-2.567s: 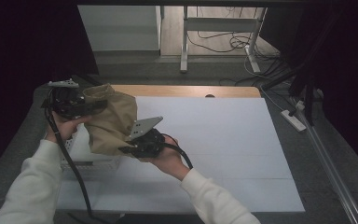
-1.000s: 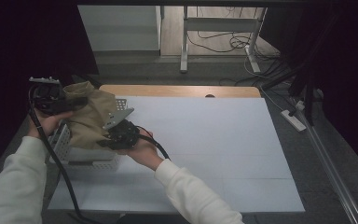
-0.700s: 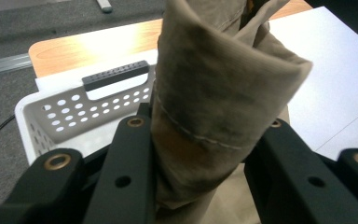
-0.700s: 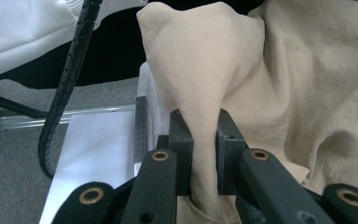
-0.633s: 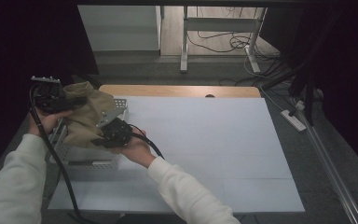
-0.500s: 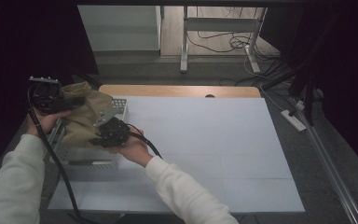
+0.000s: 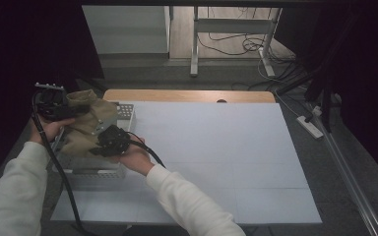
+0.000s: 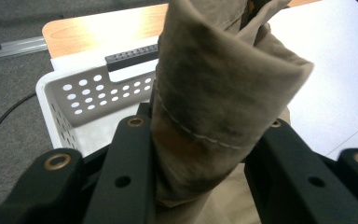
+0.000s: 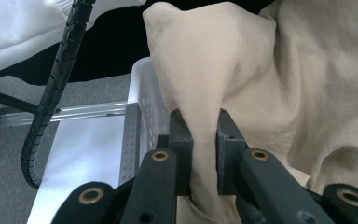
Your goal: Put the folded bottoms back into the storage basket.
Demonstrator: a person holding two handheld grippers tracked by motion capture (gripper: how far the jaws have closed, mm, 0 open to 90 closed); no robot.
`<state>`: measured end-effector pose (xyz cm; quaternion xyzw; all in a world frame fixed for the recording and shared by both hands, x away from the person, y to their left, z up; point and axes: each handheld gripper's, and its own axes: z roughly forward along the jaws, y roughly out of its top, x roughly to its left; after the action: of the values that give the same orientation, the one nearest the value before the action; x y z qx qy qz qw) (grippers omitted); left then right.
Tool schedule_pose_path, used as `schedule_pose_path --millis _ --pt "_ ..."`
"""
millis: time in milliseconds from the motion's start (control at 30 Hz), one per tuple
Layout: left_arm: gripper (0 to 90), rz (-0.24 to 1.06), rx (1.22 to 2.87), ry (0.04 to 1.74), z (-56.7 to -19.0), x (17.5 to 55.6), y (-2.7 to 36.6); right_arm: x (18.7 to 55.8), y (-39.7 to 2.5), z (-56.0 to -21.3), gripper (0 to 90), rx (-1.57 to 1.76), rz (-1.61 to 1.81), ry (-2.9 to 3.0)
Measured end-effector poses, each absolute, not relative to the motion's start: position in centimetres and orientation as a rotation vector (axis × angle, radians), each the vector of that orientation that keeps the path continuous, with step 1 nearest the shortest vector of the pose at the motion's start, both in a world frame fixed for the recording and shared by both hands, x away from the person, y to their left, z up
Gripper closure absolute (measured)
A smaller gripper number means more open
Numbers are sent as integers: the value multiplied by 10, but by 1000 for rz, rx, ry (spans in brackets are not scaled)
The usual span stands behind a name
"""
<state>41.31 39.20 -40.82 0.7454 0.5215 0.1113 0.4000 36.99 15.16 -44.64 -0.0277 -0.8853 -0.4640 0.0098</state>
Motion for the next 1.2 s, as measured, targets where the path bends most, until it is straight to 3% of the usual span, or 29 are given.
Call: schedule_pose_path --millis 533,600,633,667,700,767,833,1200 --pt "698 280 1908 1328 -413 421 385 373 151 -449 800 -100 -1441 -2768" --pt "659 306 1924 1345 -416 424 383 375 152 -451 791 -115 -1433 -2764" --pt "536 344 1939 1385 -419 427 381 376 152 -452 736 -129 -1436 -2764" --pt "369 361 1955 1423 -423 431 379 378 152 -453 609 -147 -1445 -2756" --pt "233 364 1973 1447 -425 434 378 380 152 -453 426 -181 -1454 -2751" --pt "182 387 1962 1453 -427 434 378 381 149 -451 342 -247 -1466 -2771" --pt "170 402 1937 1437 -424 430 377 382 142 -448 275 -288 -1483 -2762" --pt "229 372 1935 1317 -407 409 368 389 101 -443 276 -333 -1526 -2740"
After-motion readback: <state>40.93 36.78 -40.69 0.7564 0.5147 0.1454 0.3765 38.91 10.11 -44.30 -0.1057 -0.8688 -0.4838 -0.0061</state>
